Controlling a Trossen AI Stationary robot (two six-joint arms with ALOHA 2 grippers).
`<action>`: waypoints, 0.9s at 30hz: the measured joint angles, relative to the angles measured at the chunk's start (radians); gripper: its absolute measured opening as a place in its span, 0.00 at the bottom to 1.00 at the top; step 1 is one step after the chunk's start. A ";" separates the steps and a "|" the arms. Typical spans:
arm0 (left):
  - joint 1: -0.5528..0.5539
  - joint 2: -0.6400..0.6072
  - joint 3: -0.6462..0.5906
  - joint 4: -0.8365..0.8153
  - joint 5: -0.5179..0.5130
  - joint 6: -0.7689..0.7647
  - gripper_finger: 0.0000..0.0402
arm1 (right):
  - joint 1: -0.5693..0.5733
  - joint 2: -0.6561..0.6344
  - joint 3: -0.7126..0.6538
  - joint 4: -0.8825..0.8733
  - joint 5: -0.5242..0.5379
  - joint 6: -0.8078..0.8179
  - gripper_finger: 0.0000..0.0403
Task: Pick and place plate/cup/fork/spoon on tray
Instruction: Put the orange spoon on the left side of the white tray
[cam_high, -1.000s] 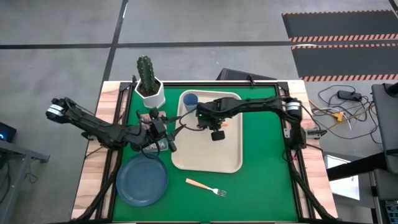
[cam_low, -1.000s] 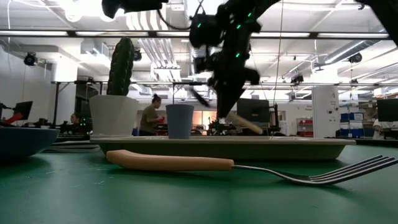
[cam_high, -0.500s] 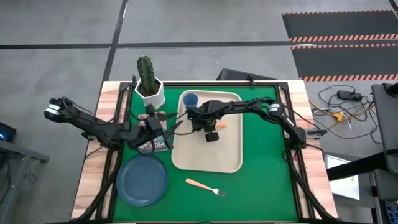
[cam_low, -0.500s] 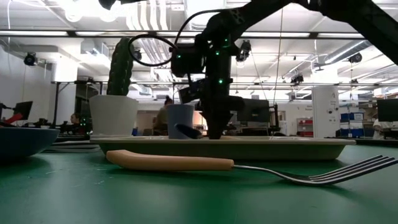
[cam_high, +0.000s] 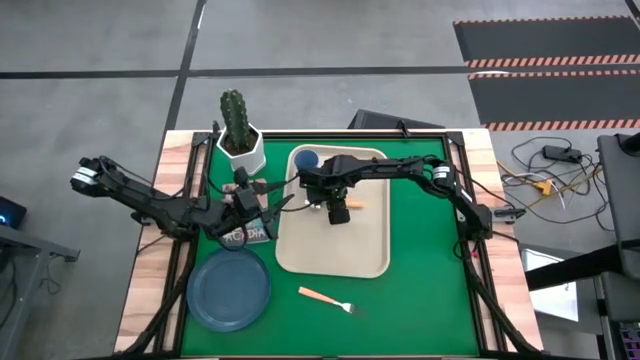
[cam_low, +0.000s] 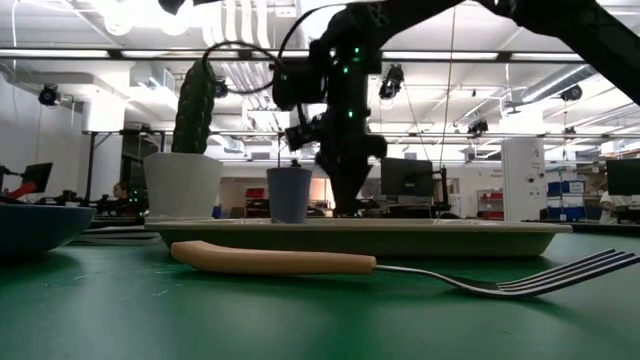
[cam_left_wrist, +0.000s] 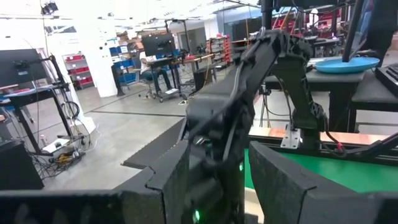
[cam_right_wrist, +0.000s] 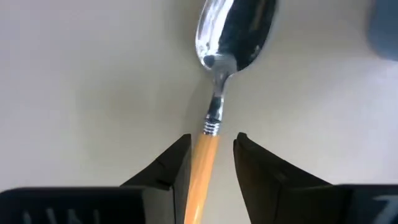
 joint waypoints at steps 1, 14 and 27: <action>0.000 0.000 0.000 -0.001 0.000 0.000 0.37 | -0.001 -0.008 0.000 0.002 -0.004 0.019 0.27; -0.023 -0.001 0.000 -0.004 0.002 0.001 0.37 | -0.007 -0.278 -0.462 0.442 -0.056 0.074 0.20; -0.023 -0.001 -0.001 0.001 0.002 0.004 0.37 | -0.020 -0.434 -0.921 1.055 -0.053 0.066 0.20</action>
